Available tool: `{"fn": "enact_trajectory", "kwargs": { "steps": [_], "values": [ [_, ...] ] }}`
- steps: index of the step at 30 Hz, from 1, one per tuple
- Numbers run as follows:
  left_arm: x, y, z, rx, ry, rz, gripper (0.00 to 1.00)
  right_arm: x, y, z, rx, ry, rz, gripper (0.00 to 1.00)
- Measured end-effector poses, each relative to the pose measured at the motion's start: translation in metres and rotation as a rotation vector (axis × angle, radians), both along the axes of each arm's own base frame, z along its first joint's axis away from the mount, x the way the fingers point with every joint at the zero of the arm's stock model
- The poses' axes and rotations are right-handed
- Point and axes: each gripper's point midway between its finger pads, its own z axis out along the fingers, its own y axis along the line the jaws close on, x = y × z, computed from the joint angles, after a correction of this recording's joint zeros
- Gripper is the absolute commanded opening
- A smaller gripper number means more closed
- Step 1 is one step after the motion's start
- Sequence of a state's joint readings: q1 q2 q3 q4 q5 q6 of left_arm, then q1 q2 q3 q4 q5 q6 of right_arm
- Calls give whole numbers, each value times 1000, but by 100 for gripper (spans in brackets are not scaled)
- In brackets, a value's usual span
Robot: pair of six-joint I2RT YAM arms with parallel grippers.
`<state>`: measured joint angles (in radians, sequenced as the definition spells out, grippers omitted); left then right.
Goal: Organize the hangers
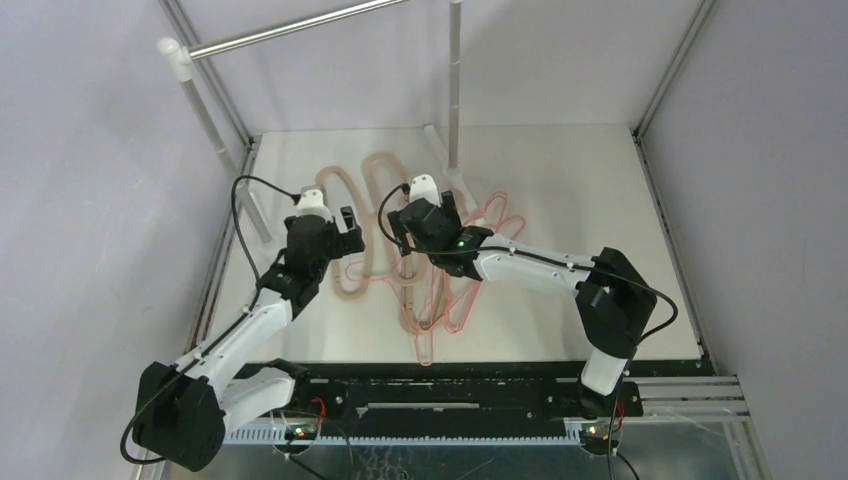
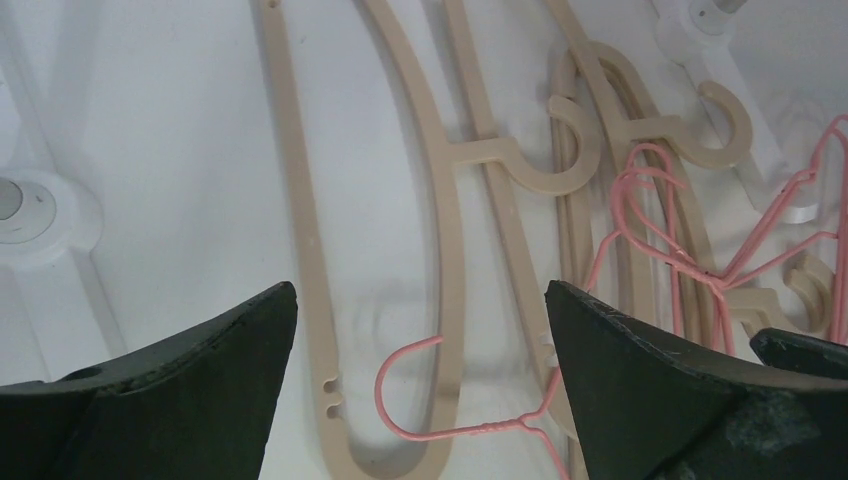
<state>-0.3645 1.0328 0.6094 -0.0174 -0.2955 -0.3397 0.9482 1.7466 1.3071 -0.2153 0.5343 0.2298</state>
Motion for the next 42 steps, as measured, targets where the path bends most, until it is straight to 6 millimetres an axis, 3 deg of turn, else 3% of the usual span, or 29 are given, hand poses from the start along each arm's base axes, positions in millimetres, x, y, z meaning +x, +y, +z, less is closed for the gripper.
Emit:
{"fn": "enact_trajectory", "kwargs": {
  "steps": [4,8,9,16,24,31,42],
  "values": [
    [-1,3,-1,8,5,11,99,1,-5,-3,-14,10,-10,81],
    [-1,3,-2,10,6,14,99,3,-18,-11,-16,43,-58,46],
    [-1,3,-2,10,7,14,99,4,-23,-15,-16,53,-69,42],
    [-1,3,-6,15,20,15,100,-15,-55,-58,-50,173,-110,38],
    [0,3,-11,21,36,15,99,-24,-46,-63,-5,218,-90,33],
    [0,3,-11,21,36,15,99,-29,-44,-71,14,250,-82,38],
    [-2,4,-13,21,37,15,99,-42,-50,-101,-11,317,-108,34]
  ]
}}
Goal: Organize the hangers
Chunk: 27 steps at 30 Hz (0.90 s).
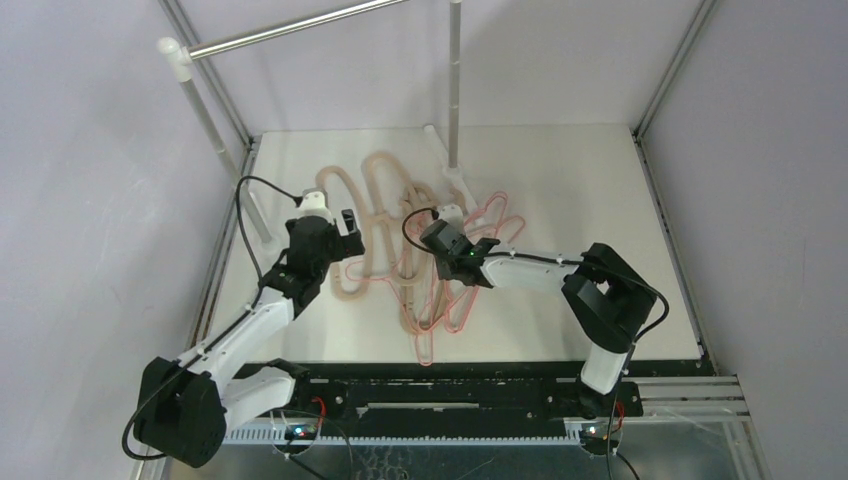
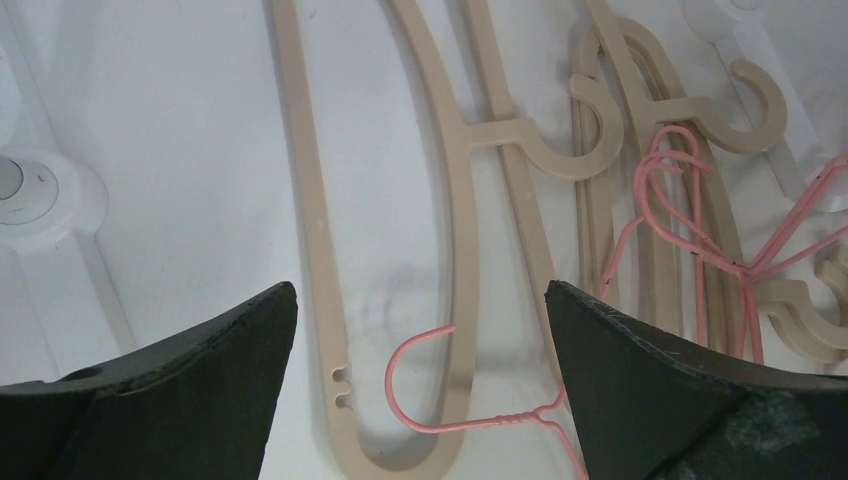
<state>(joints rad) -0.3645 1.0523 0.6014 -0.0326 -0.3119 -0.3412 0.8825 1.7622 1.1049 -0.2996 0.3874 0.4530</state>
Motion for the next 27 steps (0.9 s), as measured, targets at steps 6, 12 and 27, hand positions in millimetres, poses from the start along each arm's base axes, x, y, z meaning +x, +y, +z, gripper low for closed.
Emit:
{"fn": "enact_trajectory", "kwargs": {
  "steps": [6,12,27],
  "values": [
    [0,0,0,0,0,0,100,-4,-1,-7,-5,19,-1,32],
    [0,0,0,0,0,0,100,-5,1,-13,-3,34,1,23],
    [0,0,0,-1,1,1,100,-13,-7,2,8,44,7,0]
  ]
}}
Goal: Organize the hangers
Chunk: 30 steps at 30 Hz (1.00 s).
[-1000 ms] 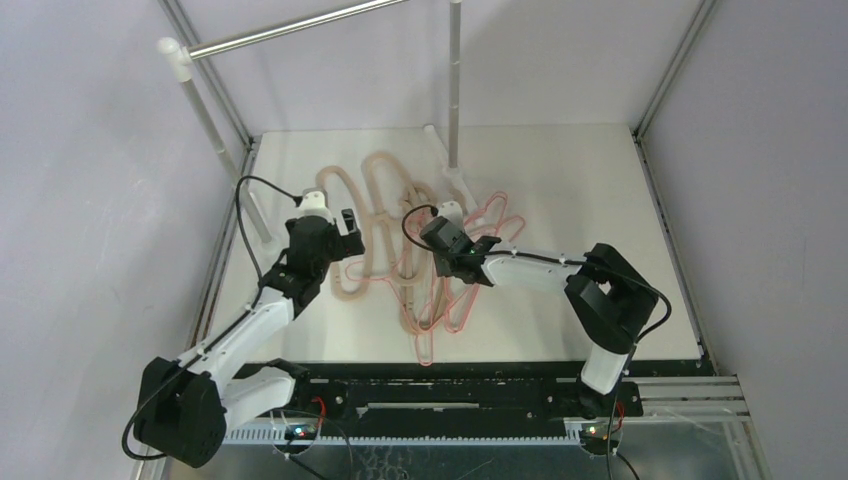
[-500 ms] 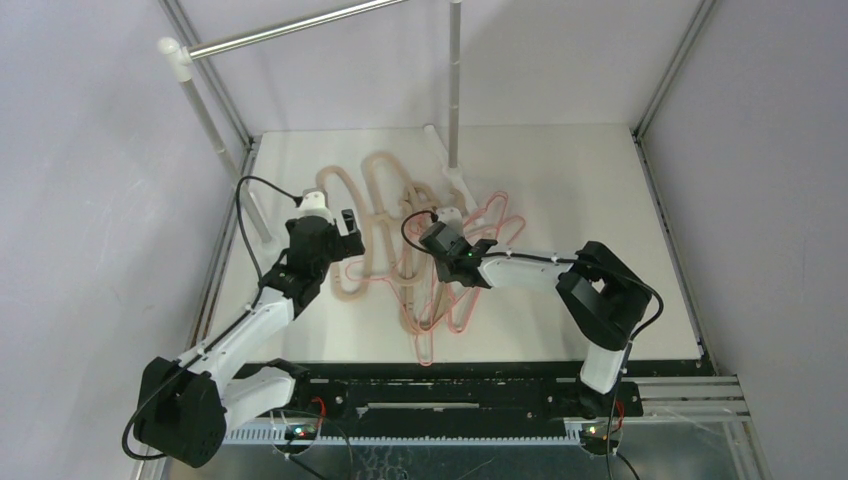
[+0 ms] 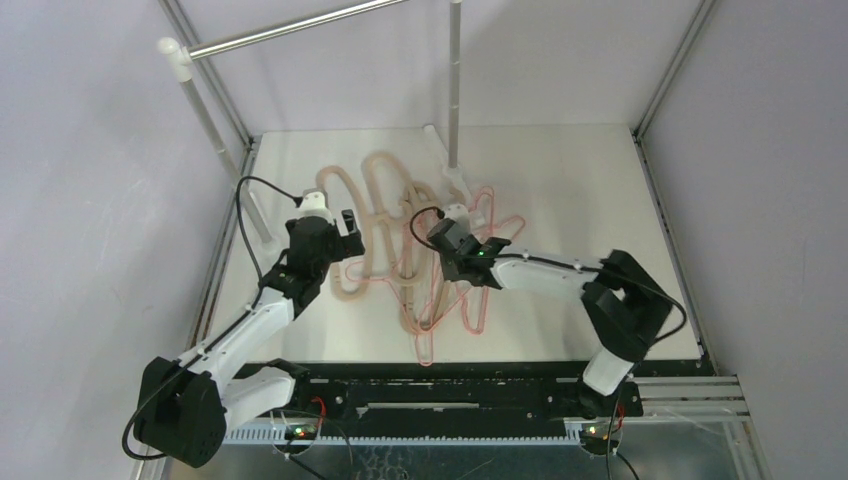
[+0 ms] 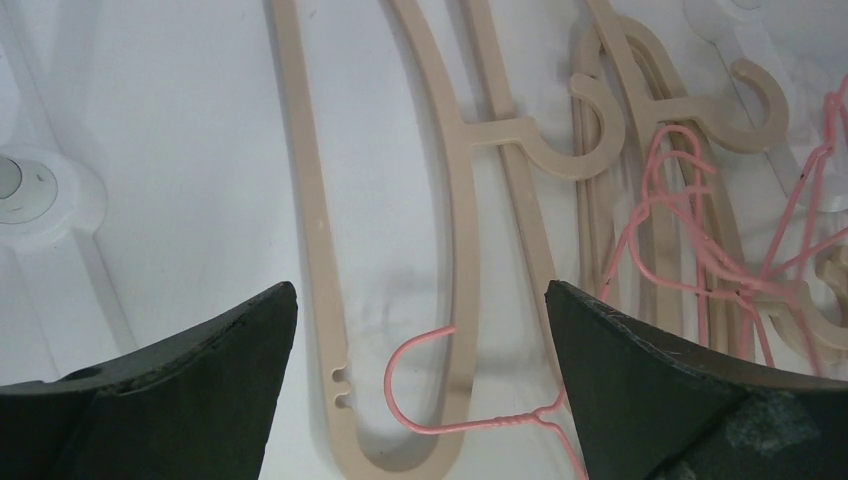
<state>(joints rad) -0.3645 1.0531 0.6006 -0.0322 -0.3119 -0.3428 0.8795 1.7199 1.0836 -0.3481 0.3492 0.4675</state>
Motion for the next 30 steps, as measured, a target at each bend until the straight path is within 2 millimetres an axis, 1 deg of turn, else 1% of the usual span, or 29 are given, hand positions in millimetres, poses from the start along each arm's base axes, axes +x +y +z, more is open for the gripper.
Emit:
{"fn": "enact_trajectory", "kwargs": {
  "steps": [2,6,9,15,18,19,22,23,24,25,28,30],
  "values": [
    [-1,0,-2,-1,1,1,99,-3,-4,18,24,-22,5,0],
    [-3,1,-9,4,16,1,99,-3,-4,61,107,-95,10,0],
    [-4,1,-10,1,18,3,99,-4,-5,81,145,-129,13,0],
    [-4,1,-10,1,17,3,99,-9,-7,105,212,-147,29,0],
    [-4,1,-10,1,17,4,100,-15,-10,129,271,-165,46,0],
    [-4,1,-10,1,17,3,100,-18,-11,141,298,-175,54,0],
    [-4,1,-10,0,17,4,99,-25,-12,183,397,-219,85,0],
    [-4,1,-10,0,17,4,99,-28,-11,204,443,-239,102,0],
    [-4,1,-10,-1,17,4,99,-31,-11,242,526,-288,127,0],
    [-4,1,-10,-1,17,4,99,-31,-11,244,532,-290,130,0],
    [-4,1,-10,-1,18,4,99,-37,-12,284,634,-314,176,0],
    [-4,1,-10,-1,18,4,99,-39,-12,305,696,-314,202,0]
  ]
}}
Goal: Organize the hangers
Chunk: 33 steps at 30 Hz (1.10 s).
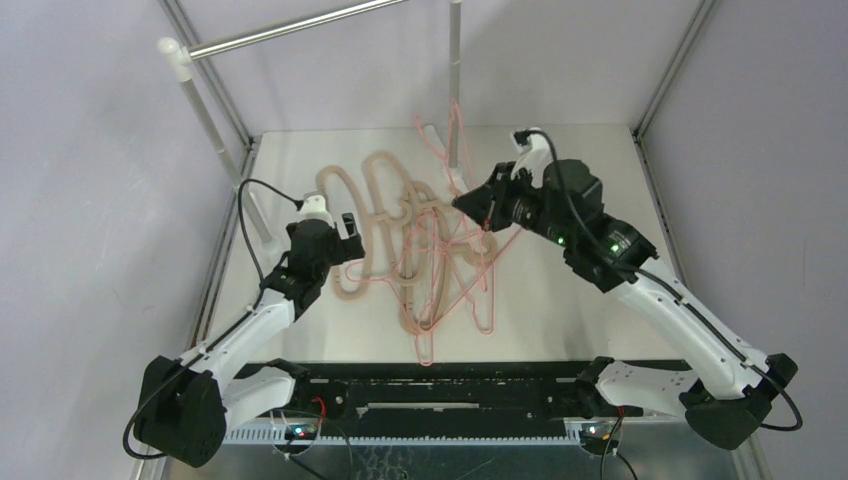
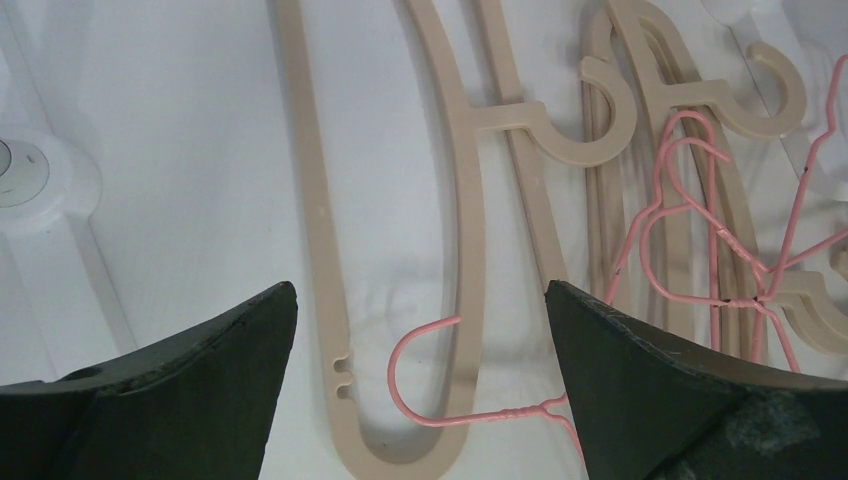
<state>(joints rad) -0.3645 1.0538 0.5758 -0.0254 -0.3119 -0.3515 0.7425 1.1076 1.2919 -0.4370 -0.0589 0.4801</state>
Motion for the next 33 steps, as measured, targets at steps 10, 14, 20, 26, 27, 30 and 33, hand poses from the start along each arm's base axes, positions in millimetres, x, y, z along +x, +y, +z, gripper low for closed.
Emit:
{"fn": "enact_trajectory", "kwargs": {
  "steps": [10,14,20,26,27,30,33],
  "values": [
    [0,0,0,0,0,0,99,27,21,52,259,78,217,0],
    [0,0,1,-1,-2,0,100,63,33,59,332,126,263,0],
    [0,0,2,-2,-6,0,100,106,45,89,427,80,316,0],
    [0,1,2,1,-7,3,99,141,52,105,496,34,343,0],
    [0,1,2,2,-7,4,100,147,53,105,505,36,344,0],
    [0,1,2,2,-7,6,99,170,58,102,535,42,344,0],
    [0,1,2,2,-7,6,99,193,64,95,565,53,341,0]
  ]
}}
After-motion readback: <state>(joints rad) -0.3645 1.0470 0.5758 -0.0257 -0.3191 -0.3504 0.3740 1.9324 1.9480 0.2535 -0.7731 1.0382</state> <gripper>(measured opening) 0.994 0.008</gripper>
